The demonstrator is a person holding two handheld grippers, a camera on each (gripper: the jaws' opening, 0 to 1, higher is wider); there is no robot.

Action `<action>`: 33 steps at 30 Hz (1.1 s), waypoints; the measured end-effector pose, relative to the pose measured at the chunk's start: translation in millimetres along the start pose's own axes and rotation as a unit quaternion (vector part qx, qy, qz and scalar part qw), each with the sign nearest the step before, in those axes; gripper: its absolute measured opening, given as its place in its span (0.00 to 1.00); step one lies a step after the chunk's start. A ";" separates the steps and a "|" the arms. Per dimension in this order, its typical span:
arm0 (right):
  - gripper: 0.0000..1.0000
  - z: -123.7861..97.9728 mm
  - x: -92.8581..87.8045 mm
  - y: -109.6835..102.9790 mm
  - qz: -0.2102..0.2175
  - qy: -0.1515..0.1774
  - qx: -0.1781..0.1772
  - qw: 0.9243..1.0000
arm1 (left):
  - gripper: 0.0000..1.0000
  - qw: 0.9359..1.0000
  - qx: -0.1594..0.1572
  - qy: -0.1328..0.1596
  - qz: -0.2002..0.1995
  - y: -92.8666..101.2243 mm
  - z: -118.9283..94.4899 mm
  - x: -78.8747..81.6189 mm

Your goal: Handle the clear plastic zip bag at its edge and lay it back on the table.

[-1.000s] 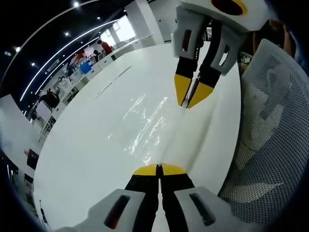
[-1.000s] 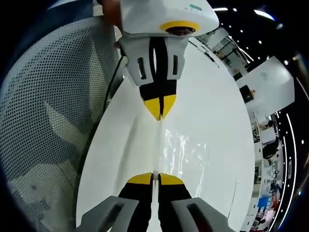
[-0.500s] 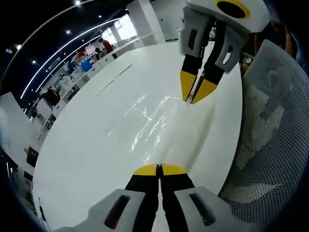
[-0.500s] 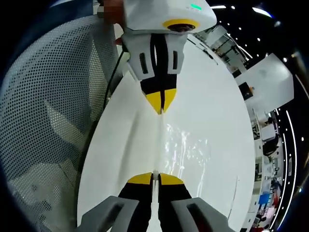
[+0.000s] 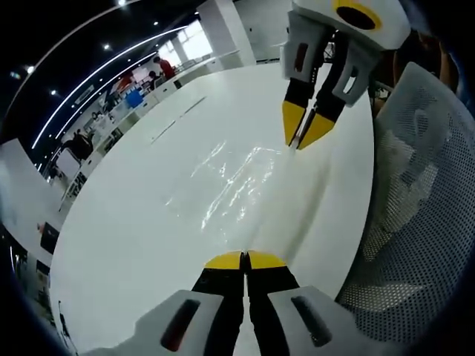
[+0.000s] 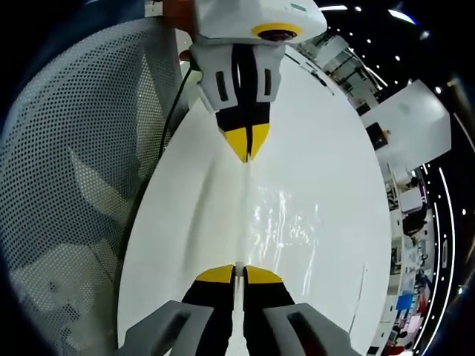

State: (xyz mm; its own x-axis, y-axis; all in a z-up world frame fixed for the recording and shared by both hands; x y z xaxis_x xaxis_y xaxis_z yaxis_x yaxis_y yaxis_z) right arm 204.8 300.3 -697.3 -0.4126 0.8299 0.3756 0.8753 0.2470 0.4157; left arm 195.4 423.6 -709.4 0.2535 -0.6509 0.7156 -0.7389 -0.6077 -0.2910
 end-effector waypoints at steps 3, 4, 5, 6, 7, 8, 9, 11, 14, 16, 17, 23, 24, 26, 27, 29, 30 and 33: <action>0.00 -0.2 -0.2 -0.5 -0.001 -0.001 0.000 1.000 | 0.00 1.000 0.001 0.000 0.000 -0.2 -0.8 0.4; 0.00 -0.3 -0.3 -0.2 -0.001 -0.001 0.000 1.000 | 0.00 1.000 0.001 0.000 0.000 -0.3 -1.0 0.4; 0.00 -0.3 -0.3 0.0 0.000 -0.001 -0.001 1.000 | 0.00 1.000 0.002 0.000 -0.001 -0.5 -1.2 0.4; 0.00 -0.3 -0.4 0.0 0.000 -0.001 -0.001 1.000 | 0.00 1.000 0.002 0.000 -0.001 -0.5 -1.4 0.4; 0.00 -0.4 -0.6 0.1 0.000 -0.002 -0.001 1.000 | 0.00 1.000 0.002 0.000 -0.001 -0.7 -1.3 0.4; 0.00 -0.4 -1.1 0.2 0.000 -0.002 -0.001 1.000 | 0.00 1.000 0.002 0.000 -0.001 -0.8 -1.4 0.3; 0.00 -0.6 -1.7 0.3 0.000 -0.003 -0.001 1.000 | 0.00 1.000 0.002 0.000 -0.002 -0.9 -1.1 0.1; 0.00 -1.0 -2.2 0.3 0.001 -0.004 -0.001 1.000 | 0.00 1.000 0.003 -0.001 -0.002 -1.2 -1.1 -0.2; 0.00 -1.7 -4.4 0.6 0.001 -0.006 -0.001 1.000 | 0.00 1.000 0.004 0.000 -0.002 -1.7 -0.8 -0.4; 0.00 -1.8 -5.8 0.6 0.002 -0.007 -0.001 1.000 | 0.00 1.000 0.004 -0.001 -0.002 -1.5 -1.2 -0.5; 0.00 -1.8 -6.2 0.5 0.002 -0.008 -0.001 1.000 | 0.00 1.000 0.004 -0.001 -0.002 -1.6 -1.4 -0.4; 0.00 -2.3 -7.7 0.9 0.003 -0.010 -0.001 1.000 | 0.00 1.000 0.005 -0.002 -0.003 -2.3 -2.3 -0.4; 0.00 -2.3 -8.0 0.9 0.003 -0.010 -0.001 1.000 | 0.00 1.000 0.006 -0.002 -0.003 -2.3 -2.4 -0.4; 0.00 -2.6 -8.5 0.8 0.004 -0.011 -0.001 1.000 | 0.00 1.000 0.006 -0.002 -0.004 -2.3 -2.5 -0.5; 0.00 -2.8 -8.7 0.8 0.004 -0.012 -0.001 1.000 | 0.00 1.000 0.006 -0.002 -0.004 -2.3 -2.5 -0.4; 0.00 -3.0 -9.6 0.8 0.004 -0.013 -0.001 1.000 | 0.00 1.000 0.006 -0.002 -0.005 -2.6 -2.4 -0.5; 0.00 -3.1 -9.9 0.7 0.004 -0.013 -0.002 1.000 | 0.00 1.000 0.006 -0.002 -0.006 -2.6 -2.3 -0.7; 0.00 -3.5 -10.6 0.7 0.005 -0.014 -0.002 1.000 | 0.00 1.000 0.007 -0.002 -0.006 -2.8 -2.1 -0.7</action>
Point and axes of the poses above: the point that each gripper's makers call its tool centre point, and the gripper's own axes: z roughly forward along the fingers, y roughly to its right, x roughly out of its top, the point moved 3 cm from there along -z, roughly backward along the fingers, and after that the axes turned 7 degrees about y, right-handed, at the moved point
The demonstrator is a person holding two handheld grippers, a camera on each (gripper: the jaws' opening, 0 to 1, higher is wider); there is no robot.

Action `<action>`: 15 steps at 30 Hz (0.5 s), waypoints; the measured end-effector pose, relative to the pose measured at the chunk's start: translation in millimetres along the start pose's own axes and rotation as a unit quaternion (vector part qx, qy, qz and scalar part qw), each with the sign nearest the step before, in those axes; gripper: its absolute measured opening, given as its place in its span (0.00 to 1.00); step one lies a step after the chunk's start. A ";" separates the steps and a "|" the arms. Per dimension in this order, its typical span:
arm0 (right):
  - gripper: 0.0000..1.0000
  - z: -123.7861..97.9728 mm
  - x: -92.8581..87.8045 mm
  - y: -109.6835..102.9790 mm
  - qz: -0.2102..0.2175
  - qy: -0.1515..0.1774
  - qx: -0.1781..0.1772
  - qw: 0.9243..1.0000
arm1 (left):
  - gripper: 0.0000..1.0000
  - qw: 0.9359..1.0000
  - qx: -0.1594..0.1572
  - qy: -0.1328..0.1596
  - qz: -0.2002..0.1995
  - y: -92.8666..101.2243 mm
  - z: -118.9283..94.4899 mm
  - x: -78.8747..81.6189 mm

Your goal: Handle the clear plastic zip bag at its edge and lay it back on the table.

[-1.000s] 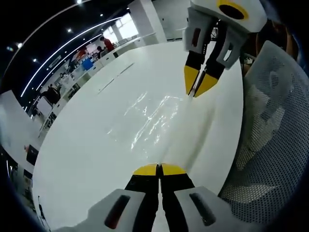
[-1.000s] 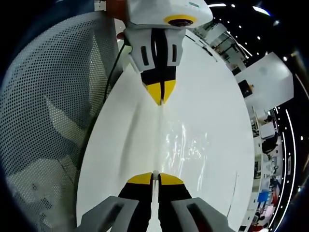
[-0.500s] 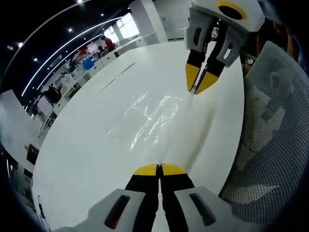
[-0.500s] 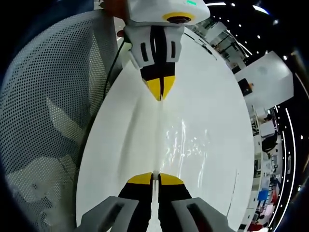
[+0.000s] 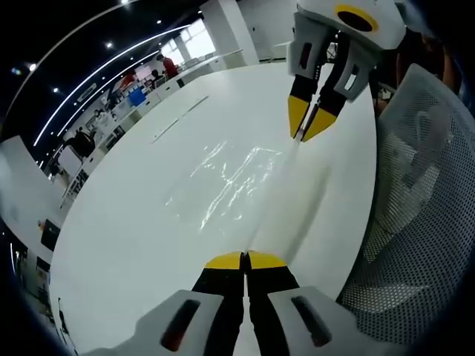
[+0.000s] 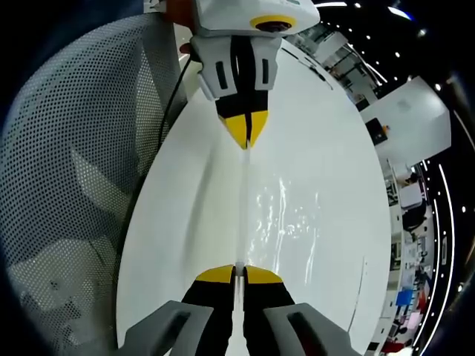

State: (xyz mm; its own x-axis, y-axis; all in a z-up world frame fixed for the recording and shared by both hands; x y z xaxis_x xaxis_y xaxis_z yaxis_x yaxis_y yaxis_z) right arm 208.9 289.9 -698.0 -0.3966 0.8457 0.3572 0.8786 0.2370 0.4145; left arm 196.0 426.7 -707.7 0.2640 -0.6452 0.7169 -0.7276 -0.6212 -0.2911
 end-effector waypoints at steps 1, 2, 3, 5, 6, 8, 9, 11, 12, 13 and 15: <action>0.00 -0.2 0.0 0.1 -0.001 0.000 0.000 1.000 | 0.00 1.000 0.000 0.000 0.000 0.0 0.1 -0.1; 0.00 -0.3 -0.1 0.2 -0.001 -0.001 0.000 1.000 | 0.00 1.000 0.000 0.000 0.000 -0.1 0.5 -0.4; 0.00 -0.3 -0.4 0.2 0.000 -0.001 0.000 1.000 | 0.00 1.000 0.000 0.000 0.000 -0.2 0.8 -0.7; 0.00 -0.2 -0.8 0.1 -0.001 -0.002 0.000 1.000 | 0.00 1.000 -0.001 -0.001 0.000 0.0 1.3 -1.4; 0.00 -0.2 -0.9 0.1 -0.001 -0.002 0.000 1.000 | 0.00 1.000 -0.001 -0.001 0.000 -0.1 1.3 -1.5; 0.00 0.1 -1.4 -0.1 -0.001 -0.003 0.000 1.000 | 0.00 1.000 0.000 -0.001 0.000 -0.2 1.2 -1.4; 0.00 0.0 -1.5 -0.1 -0.001 -0.003 0.000 1.000 | 0.00 1.000 0.000 -0.001 0.001 -0.3 1.2 -1.4; 0.00 -0.2 -1.8 0.0 0.000 -0.003 0.000 1.000 | 0.00 1.000 0.000 -0.001 0.000 -0.4 0.9 -1.2; 0.00 -0.3 -1.9 -0.1 0.000 -0.003 0.000 1.000 | 0.00 1.000 0.000 -0.001 0.001 -0.5 0.6 -1.0; 0.00 -0.5 -2.0 0.1 0.000 -0.003 -0.001 1.000 | 0.00 1.000 0.001 -0.001 0.001 -0.6 0.3 -0.8; 0.00 -0.6 -2.3 0.0 0.000 -0.003 0.000 1.000 | 0.00 1.000 0.001 -0.001 0.000 -0.7 0.1 -0.8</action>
Point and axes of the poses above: the point that each gripper's makers call its tool centre point, and the gripper's own axes: z roughly forward along the fingers, y roughly to its right, x roughly out of its top, the point moved 3 cm from there along -z, roughly backward along the fingers, and after that the axes turned 7 degrees about y, right-handed, at the moved point
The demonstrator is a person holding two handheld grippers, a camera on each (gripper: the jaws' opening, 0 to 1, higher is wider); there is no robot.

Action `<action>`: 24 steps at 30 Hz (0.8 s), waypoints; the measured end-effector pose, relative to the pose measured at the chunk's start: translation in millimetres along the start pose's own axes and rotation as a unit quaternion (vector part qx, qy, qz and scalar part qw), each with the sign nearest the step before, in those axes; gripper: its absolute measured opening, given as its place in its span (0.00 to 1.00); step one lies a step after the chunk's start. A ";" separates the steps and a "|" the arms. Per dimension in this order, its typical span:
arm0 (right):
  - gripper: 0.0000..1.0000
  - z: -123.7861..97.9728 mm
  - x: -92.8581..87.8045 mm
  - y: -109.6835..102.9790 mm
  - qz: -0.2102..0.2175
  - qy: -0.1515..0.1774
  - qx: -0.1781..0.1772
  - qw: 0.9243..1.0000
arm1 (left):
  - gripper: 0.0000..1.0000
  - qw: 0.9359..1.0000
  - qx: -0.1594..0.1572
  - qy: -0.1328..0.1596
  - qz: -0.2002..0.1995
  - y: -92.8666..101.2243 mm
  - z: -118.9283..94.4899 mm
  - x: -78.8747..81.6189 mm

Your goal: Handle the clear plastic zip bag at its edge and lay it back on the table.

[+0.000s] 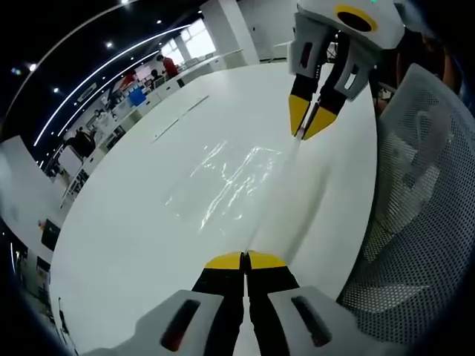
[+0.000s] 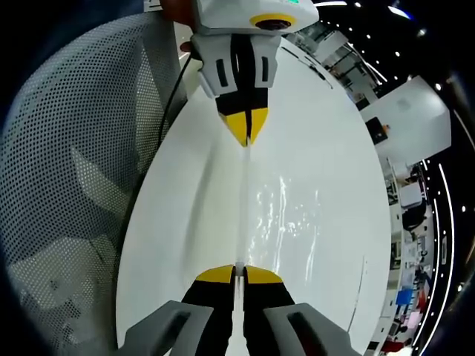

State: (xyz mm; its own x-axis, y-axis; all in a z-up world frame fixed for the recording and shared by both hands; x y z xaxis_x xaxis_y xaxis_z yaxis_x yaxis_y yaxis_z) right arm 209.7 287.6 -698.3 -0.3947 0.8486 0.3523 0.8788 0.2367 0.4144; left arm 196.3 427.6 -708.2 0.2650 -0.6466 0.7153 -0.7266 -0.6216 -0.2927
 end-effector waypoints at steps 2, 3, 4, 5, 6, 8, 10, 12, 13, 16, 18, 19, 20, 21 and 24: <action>0.00 -0.2 -0.2 0.3 0.001 0.000 -0.001 1.000 | 0.00 1.000 0.001 -0.003 0.001 -0.4 0.1 -0.9; 0.00 -0.2 -0.5 0.1 0.002 0.000 -0.001 1.000 | 0.00 1.000 0.001 -0.003 0.000 -0.4 0.1 -0.9; 0.00 -0.2 -0.8 0.3 0.002 0.000 -0.001 1.000 | 0.00 1.000 0.002 -0.003 0.000 -0.7 0.0 -0.7; 0.00 -0.3 -0.9 0.4 0.001 0.000 -0.002 1.000 | 0.00 1.000 0.003 -0.003 0.001 -1.0 0.0 -0.6; 0.00 -0.3 -1.2 0.4 0.002 0.000 -0.002 1.000 | 0.00 1.000 0.002 -0.003 0.001 -0.9 0.0 -0.9; 0.00 -0.3 -1.6 0.5 0.003 -0.001 -0.002 1.000 | 0.00 1.000 0.002 -0.004 0.000 -0.7 -0.4 -0.7; 0.00 -0.1 -2.1 0.6 0.003 -0.001 -0.002 1.000 | 0.00 1.000 0.002 -0.004 0.000 -0.5 -0.9 -0.4; 0.00 0.0 -2.5 0.6 0.003 -0.002 -0.003 1.000 | 0.00 1.000 0.000 -0.004 -0.001 0.1 -1.1 -0.3; 0.00 0.3 -2.8 0.4 0.001 -0.003 -0.004 1.000 | 0.00 1.000 0.000 -0.004 0.000 0.3 -0.9 -0.4; 0.00 0.5 -2.9 0.1 -0.002 -0.004 -0.005 1.000 | 0.00 1.000 0.000 -0.004 0.002 0.4 -0.8 -0.3; 0.00 0.2 -2.6 1.1 -0.007 -0.003 -0.008 1.000 | 0.00 1.000 0.000 -0.004 0.001 -0.1 -0.2 -0.6; 0.00 0.2 -2.5 2.3 -0.013 -0.003 -0.013 1.000 | 0.00 1.000 0.000 -0.004 0.000 -0.2 0.1 -0.9; 0.00 0.1 -2.6 3.8 -0.019 -0.005 -0.017 1.000 | 0.00 1.000 0.000 -0.005 0.000 0.2 0.4 -1.1; 0.00 0.2 -4.0 5.0 -0.031 -0.014 -0.023 0.999 | 0.00 1.000 0.002 -0.007 0.005 -0.2 0.8 -1.6; 0.02 -0.7 -3.7 5.8 -0.027 -0.013 -0.023 0.999 | 0.00 1.000 0.002 -0.008 0.006 -0.4 1.0 -2.4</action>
Point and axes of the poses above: the point that each gripper's makers call its tool centre point, and the gripper's own axes: z roughly forward along the fingers, y roughly to its right, x roughly out of its top, the point moved 3 cm from there along -z, roughly backward along the fingers, and after that the axes turned 7 degrees about y, right-handed, at the moved point
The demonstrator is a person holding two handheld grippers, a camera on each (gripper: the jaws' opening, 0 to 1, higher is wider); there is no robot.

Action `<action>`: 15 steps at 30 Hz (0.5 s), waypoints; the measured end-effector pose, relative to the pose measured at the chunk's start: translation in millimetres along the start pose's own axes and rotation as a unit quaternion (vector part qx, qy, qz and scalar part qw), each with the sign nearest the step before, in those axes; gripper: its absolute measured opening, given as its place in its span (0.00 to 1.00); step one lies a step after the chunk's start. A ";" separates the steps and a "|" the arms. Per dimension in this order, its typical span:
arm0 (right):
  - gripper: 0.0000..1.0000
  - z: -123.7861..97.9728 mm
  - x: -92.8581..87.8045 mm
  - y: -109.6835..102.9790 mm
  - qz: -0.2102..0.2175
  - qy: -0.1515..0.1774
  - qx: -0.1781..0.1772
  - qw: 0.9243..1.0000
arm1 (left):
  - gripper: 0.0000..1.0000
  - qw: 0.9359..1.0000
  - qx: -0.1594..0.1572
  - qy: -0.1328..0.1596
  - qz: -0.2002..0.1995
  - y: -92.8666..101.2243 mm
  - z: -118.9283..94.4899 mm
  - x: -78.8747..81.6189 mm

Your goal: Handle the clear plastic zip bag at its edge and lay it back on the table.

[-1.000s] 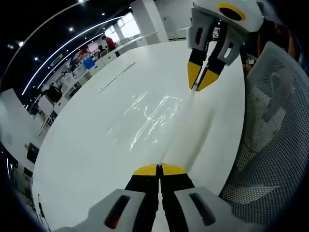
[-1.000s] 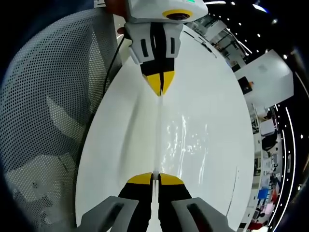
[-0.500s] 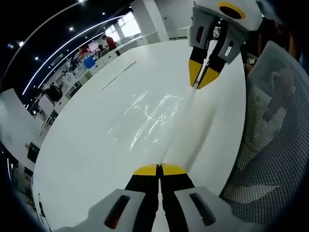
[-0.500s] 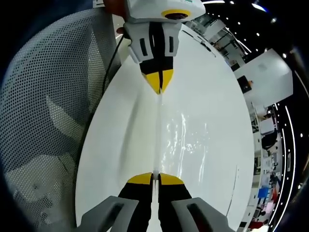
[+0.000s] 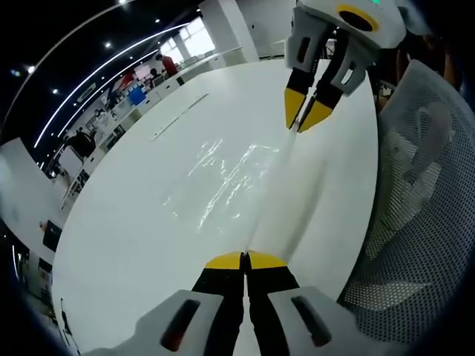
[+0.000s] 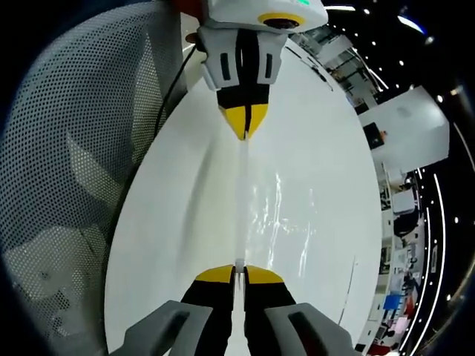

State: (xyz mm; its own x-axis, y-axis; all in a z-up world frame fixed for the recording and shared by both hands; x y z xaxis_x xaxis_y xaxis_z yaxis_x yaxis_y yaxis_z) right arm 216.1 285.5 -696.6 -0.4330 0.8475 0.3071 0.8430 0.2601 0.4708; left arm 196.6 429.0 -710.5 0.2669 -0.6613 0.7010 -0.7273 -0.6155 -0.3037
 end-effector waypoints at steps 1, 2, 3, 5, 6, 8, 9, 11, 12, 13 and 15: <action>0.04 -0.2 0.3 0.1 0.002 0.001 0.000 1.000 | 0.00 1.000 0.001 0.000 0.001 -0.7 0.1 0.0; 0.06 -0.5 1.1 0.8 0.008 0.006 -0.001 1.000 | 0.00 1.000 0.001 0.001 0.000 -0.8 0.4 -0.1; 0.07 -1.3 2.3 1.7 0.013 0.011 -0.003 1.000 | 0.00 1.000 0.000 0.000 -0.001 -0.5 1.2 -0.8; 0.11 -2.7 12.2 2.9 0.035 0.042 -0.004 0.999 | 0.00 1.000 0.001 0.000 0.003 -0.2 1.2 -0.4; 0.14 -3.3 18.4 4.6 0.047 0.063 -0.007 0.997 | 0.00 1.000 0.000 0.001 0.004 0.3 1.0 0.1; 0.14 -6.4 25.8 8.6 0.056 0.079 -0.012 0.995 | 0.00 1.000 0.000 0.000 0.008 0.9 0.8 0.2; 0.14 -8.2 29.9 11.2 0.065 0.089 -0.016 0.994 | 0.00 1.000 0.000 0.001 0.009 1.0 0.3 0.8; 0.14 -9.4 33.0 15.7 0.068 0.095 -0.024 0.993 | 0.00 1.000 -0.001 0.002 0.010 1.8 0.4 1.4; 0.14 -9.7 34.6 17.1 0.071 0.097 -0.026 0.992 | 0.00 1.000 -0.001 0.002 0.012 2.2 0.4 1.6; 0.14 -9.6 37.0 18.7 0.077 0.101 -0.028 0.992 | 0.00 1.000 -0.002 0.001 0.015 2.5 0.8 1.8; 0.14 -8.7 40.2 20.6 0.075 0.104 -0.032 0.991 | 0.00 1.000 -0.002 0.002 0.017 2.7 0.7 2.2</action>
State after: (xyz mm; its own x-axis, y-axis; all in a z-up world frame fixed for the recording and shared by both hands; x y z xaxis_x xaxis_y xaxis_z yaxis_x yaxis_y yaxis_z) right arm 213.2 321.0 -667.4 -0.3657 0.7586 0.5393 0.8842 0.1023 0.4557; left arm 195.7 425.6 -710.2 0.2400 -0.6794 0.6934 -0.7382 -0.5916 -0.3242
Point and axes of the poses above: the point that each gripper's makers call its tool centre point, and the gripper's own axes: z roughly forward along the fingers, y roughly to its right, x roughly out of its top, the point moved 3 cm from there along -z, roughly backward along the fingers, and after that the axes turned 7 degrees about y, right-handed, at the moved point
